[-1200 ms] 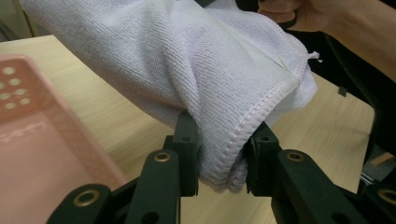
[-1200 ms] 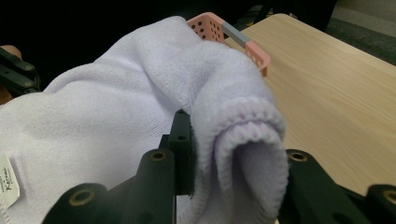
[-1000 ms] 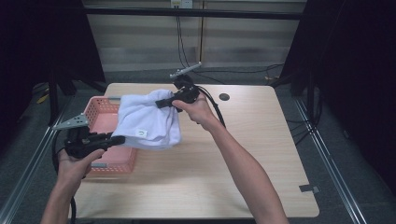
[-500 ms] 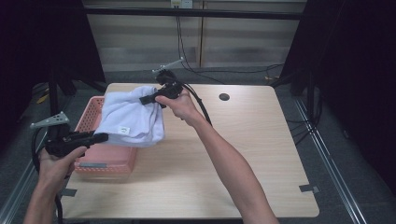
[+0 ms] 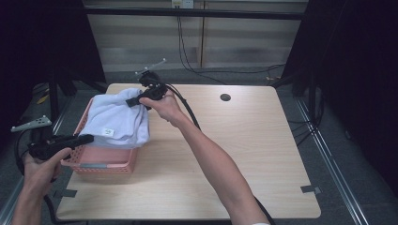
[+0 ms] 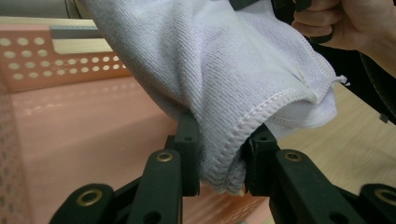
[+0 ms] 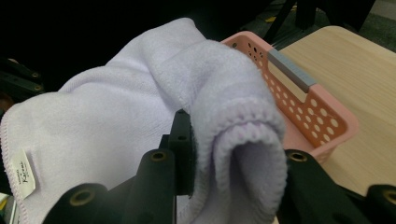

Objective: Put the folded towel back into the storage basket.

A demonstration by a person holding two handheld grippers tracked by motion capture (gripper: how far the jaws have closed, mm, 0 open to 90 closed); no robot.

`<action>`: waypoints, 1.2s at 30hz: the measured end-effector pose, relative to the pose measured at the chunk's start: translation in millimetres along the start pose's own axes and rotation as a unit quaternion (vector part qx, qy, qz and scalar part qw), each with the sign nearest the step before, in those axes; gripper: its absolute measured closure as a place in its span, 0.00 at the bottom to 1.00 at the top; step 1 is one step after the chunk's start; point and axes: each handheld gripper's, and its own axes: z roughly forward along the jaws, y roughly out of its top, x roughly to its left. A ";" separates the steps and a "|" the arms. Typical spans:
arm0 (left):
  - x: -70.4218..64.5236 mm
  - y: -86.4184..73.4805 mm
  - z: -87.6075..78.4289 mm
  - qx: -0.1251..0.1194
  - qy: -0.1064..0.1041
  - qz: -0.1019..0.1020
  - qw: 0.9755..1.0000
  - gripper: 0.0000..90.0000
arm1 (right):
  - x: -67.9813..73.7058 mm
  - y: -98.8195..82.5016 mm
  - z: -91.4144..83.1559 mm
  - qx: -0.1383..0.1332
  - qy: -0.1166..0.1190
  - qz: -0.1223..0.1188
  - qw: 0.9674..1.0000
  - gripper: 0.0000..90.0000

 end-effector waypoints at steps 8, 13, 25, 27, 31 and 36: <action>20.8 -6.1 -17.1 -0.002 0.019 -0.021 1.000 0.80 | 7.8 12.6 29.5 0.016 0.002 0.002 1.000 0.76; 34.4 -12.8 -27.0 0.006 0.040 -0.035 0.999 0.80 | 16.4 14.7 50.6 0.021 -0.010 0.005 1.000 0.76; 50.6 -37.3 -11.3 0.055 0.074 -0.042 0.995 0.80 | 7.5 -20.4 89.7 0.029 -0.022 0.042 0.998 0.76; 50.2 -38.6 -6.1 0.068 0.085 -0.033 0.994 0.80 | 3.7 -26.1 93.9 0.031 -0.023 0.051 0.998 0.76; 49.5 -40.5 3.3 0.089 0.093 -0.027 0.991 0.77 | 0.1 -34.9 102.1 0.035 -0.037 0.053 0.997 0.75; 42.8 -41.2 14.8 0.119 0.097 -0.012 0.988 0.58 | -6.3 -41.7 108.8 0.041 -0.051 0.056 0.996 0.66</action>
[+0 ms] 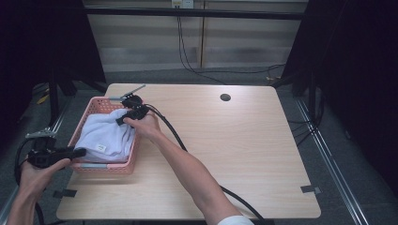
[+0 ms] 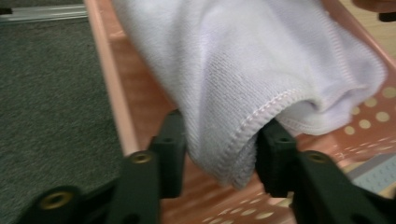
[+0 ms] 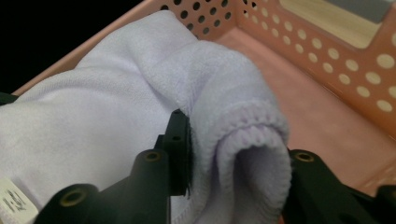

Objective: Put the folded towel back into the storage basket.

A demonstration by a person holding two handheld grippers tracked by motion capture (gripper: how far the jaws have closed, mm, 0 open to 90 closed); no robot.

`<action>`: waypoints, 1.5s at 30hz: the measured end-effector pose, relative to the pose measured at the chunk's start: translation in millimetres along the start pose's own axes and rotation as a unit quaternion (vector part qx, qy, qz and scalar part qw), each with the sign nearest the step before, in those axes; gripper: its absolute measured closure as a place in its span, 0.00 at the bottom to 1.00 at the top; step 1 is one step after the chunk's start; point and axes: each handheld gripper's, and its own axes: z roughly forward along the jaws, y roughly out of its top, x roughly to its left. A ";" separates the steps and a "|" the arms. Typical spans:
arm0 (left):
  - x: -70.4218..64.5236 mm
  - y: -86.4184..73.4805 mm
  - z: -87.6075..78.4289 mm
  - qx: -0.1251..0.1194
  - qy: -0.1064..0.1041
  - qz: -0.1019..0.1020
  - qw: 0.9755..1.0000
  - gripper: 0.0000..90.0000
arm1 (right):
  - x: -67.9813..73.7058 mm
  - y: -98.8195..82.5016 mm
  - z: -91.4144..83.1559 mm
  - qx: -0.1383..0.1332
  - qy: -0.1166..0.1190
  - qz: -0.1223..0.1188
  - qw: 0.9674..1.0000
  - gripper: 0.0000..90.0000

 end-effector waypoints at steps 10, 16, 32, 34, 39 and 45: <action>-24.5 11.6 -8.8 -0.047 -0.005 0.021 0.999 0.45 | -14.9 7.6 -22.8 -0.014 -0.020 -0.021 0.999 0.38; -39.2 14.9 -5.4 -0.067 -0.004 0.011 0.998 0.42 | -21.8 -1.5 -57.1 -0.041 -0.012 -0.038 0.998 0.38; -109.8 15.9 22.2 -0.087 -0.009 0.058 0.994 0.56 | -31.5 -51.1 -156.8 -0.082 -0.008 -0.080 0.993 0.35; -120.6 17.6 26.6 -0.086 -0.019 0.055 0.995 0.56 | -36.5 -61.0 -167.6 -0.080 -0.004 -0.068 0.994 0.36; -152.3 19.7 38.9 -0.090 -0.036 0.080 0.992 0.52 | -50.6 -89.3 -200.0 -0.095 -0.018 -0.052 0.994 0.36; -179.8 11.2 61.1 -0.083 -0.053 0.077 0.992 0.44 | -63.0 -126.8 -244.6 -0.106 -0.043 -0.043 0.992 0.36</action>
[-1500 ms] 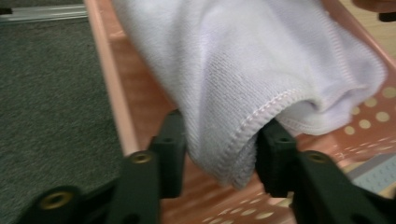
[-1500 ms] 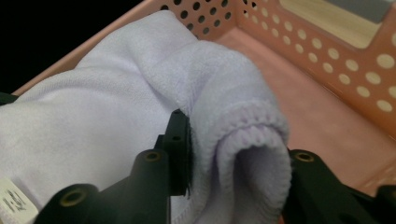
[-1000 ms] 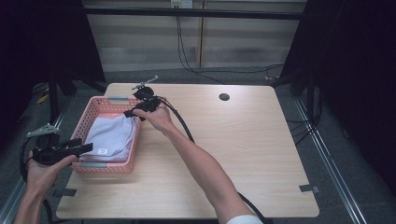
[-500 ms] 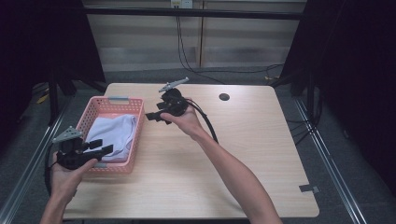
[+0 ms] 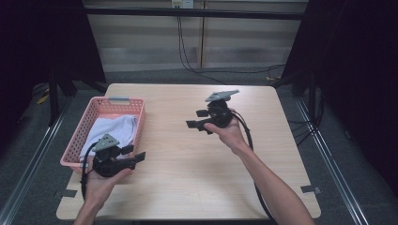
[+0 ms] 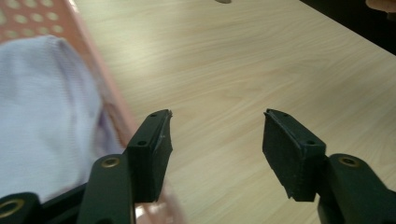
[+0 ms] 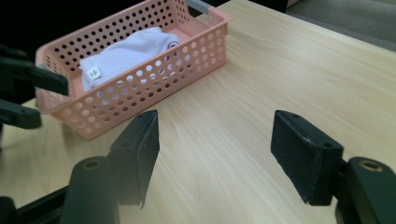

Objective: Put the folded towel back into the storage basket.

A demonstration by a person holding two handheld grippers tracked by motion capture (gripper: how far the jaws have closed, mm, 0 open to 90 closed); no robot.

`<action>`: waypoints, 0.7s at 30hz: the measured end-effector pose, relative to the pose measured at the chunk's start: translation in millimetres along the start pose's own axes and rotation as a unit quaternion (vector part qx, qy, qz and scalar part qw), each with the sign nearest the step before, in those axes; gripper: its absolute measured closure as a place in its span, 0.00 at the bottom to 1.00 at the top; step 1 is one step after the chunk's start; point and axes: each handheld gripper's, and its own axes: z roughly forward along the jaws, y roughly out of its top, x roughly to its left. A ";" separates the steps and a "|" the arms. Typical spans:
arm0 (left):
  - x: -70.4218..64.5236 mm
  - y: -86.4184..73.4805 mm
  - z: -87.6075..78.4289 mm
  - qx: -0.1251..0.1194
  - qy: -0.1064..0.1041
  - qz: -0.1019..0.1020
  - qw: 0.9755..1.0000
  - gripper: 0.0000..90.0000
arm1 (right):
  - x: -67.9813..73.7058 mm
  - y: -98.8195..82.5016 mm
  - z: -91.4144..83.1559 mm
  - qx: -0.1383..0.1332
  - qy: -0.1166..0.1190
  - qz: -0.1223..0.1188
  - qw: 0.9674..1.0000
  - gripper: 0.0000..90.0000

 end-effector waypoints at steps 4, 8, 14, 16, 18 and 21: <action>-17.4 0.3 15.3 0.015 0.000 0.023 1.000 0.40 | -3.2 -25.9 -30.4 0.001 -0.022 0.001 1.000 0.36; -28.3 4.3 26.4 0.033 -0.018 0.031 0.999 0.34 | -3.5 -51.5 -58.5 0.006 -0.045 0.001 0.999 0.35; -41.7 9.0 43.5 0.057 -0.028 0.027 0.998 0.32 | 0.0 -87.5 -98.5 -0.007 -0.063 0.014 0.998 0.34; -48.5 4.4 49.3 0.067 -0.031 0.032 0.997 0.31 | 1.7 -101.1 -109.7 -0.010 -0.071 0.022 0.997 0.33; -55.0 -1.9 51.5 0.067 -0.040 0.038 0.996 0.31 | 2.8 -114.6 -118.6 -0.001 -0.084 0.032 0.996 0.32; -61.6 -13.0 50.4 0.078 -0.050 0.051 0.994 0.31 | 5.4 -136.9 -132.8 -0.009 -0.090 0.056 0.994 0.32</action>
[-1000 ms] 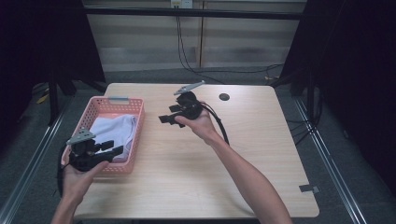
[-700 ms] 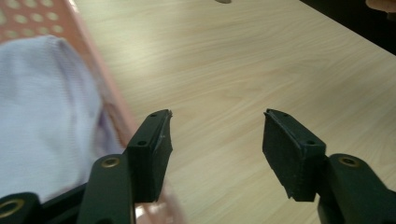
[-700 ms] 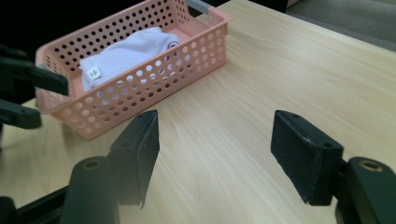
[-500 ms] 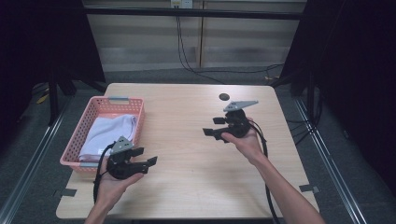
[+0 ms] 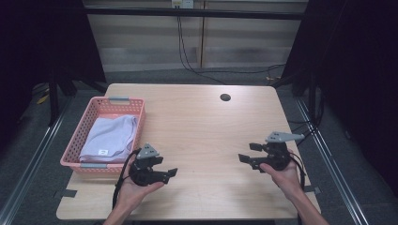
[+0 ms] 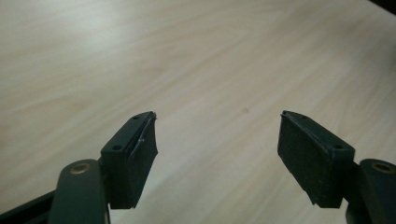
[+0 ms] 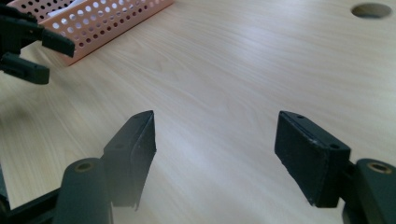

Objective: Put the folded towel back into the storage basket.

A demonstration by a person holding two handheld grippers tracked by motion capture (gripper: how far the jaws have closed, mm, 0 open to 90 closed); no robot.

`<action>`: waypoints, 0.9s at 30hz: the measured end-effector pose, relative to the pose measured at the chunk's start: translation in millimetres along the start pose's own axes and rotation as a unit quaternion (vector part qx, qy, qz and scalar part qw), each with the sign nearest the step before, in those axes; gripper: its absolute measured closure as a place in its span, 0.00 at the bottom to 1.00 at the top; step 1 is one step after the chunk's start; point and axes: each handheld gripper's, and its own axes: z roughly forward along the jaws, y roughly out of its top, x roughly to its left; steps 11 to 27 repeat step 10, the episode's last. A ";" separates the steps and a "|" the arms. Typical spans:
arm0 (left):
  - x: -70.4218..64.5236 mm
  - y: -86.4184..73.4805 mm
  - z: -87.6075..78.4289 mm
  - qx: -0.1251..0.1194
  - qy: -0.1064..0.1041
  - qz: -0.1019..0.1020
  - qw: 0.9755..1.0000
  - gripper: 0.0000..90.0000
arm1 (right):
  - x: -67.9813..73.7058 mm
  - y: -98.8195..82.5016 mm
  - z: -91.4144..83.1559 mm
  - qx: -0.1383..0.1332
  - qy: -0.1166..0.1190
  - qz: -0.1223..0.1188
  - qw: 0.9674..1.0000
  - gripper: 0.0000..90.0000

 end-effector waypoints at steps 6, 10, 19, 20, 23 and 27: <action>0.8 -12.6 3.9 0.018 0.026 -0.009 0.999 0.31 | -1.1 -34.6 -18.7 0.018 -0.005 0.025 1.000 0.29; -0.2 -15.9 6.1 0.023 0.007 -0.017 1.000 0.28 | -4.6 -40.4 -18.0 0.016 -0.028 0.012 0.999 0.25; -0.2 -15.9 6.1 0.023 0.007 -0.017 1.000 0.28 | -4.6 -40.4 -18.0 0.016 -0.028 0.012 0.999 0.25; -0.2 -15.9 6.1 0.023 0.007 -0.017 1.000 0.28 | -4.6 -40.4 -18.0 0.016 -0.028 0.012 0.999 0.25; -0.2 -15.9 6.1 0.023 0.007 -0.017 1.000 0.28 | -4.6 -40.4 -18.0 0.016 -0.028 0.012 0.999 0.25; -0.2 -15.9 6.1 0.023 0.007 -0.017 1.000 0.28 | -4.6 -40.4 -18.0 0.016 -0.028 0.012 0.999 0.25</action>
